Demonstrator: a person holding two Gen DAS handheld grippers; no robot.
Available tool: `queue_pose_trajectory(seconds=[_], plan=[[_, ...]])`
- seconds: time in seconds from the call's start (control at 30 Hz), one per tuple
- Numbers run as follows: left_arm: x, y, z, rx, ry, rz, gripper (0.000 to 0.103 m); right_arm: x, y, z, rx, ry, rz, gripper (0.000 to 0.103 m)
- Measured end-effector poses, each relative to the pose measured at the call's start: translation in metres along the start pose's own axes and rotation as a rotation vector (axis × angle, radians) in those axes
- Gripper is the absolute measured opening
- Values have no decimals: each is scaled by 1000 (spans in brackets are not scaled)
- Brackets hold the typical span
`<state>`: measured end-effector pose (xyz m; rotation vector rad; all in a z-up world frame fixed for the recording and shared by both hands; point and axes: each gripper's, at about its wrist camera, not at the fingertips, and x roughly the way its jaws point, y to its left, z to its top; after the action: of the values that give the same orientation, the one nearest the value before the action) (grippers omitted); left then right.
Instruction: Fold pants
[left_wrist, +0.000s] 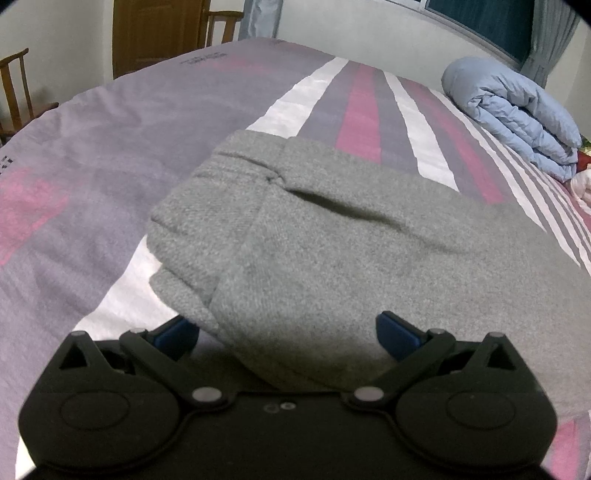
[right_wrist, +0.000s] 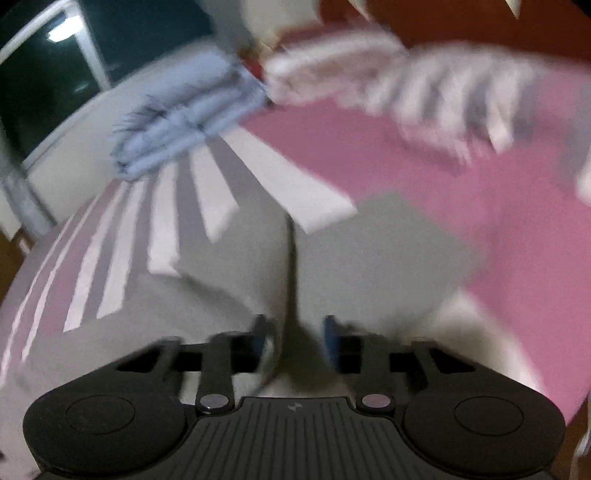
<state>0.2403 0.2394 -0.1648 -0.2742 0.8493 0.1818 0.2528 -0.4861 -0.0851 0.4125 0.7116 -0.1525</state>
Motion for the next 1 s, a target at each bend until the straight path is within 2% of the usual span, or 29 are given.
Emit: queue_pose_trajectory(seconds=[0.1,0.2,0.3,0.4,0.57,0.6,0.63,0.7,0.83,0.93,1.0], plan=[[1,0,1,-2,2,5,97,-5,25,14,-157,-31,2,41],[1,-1,1,-1,0,5,97,4,62,13,-377,11,29,41],[1,-1,2,-2,5,5,97,22,88,2,-574,21,9,41],[1,-1,2,-1,7,6,97,50,100,-6,-691,65,-14,41],[2,-1,3,-2,9,4,97,86,98,-10,-764,79,-97,41],[2,-1,2,-3,8,3,97,88,101,-13,-802,61,-121,29],[2,-1,2,-3,7,3,97,91,99,-14,-821,49,-125,5],[2,0,1,-3,5,2,97,90,92,-2,-759,-5,-141,4],[2,0,0,-2,1,0,97,32,50,32,-356,-153,-68,4],[2,0,-1,1,-2,0,97,0,-3,39,-56,-192,-29,4],[2,0,-2,0,-4,-3,97,-3,-40,32,106,-150,11,4]])
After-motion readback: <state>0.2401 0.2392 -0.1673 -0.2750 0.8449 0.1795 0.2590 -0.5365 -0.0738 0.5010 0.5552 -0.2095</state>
